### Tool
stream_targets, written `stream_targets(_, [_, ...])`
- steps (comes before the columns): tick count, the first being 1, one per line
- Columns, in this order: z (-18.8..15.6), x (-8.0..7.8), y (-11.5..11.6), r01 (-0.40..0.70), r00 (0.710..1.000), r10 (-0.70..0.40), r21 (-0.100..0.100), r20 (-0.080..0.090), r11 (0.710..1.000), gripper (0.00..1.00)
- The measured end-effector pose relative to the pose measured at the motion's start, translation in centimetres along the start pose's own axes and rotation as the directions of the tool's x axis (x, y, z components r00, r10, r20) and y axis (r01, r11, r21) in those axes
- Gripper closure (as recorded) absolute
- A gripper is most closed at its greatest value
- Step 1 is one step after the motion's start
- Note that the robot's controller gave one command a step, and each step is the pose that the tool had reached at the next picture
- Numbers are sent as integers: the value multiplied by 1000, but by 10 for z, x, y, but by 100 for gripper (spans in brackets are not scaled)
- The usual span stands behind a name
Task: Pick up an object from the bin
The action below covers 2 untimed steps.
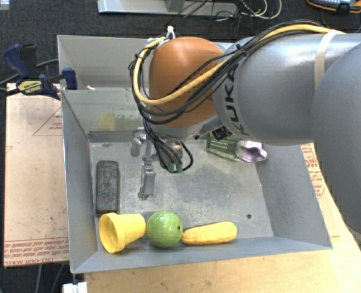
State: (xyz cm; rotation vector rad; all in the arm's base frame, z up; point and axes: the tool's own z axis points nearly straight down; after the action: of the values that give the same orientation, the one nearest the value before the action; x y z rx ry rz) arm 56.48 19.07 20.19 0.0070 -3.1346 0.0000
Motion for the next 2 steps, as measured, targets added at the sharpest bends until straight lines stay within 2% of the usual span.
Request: stream_targets(2, [-3, -2, -1, 1, 1000, -1, -2, 10, 1000, 0])
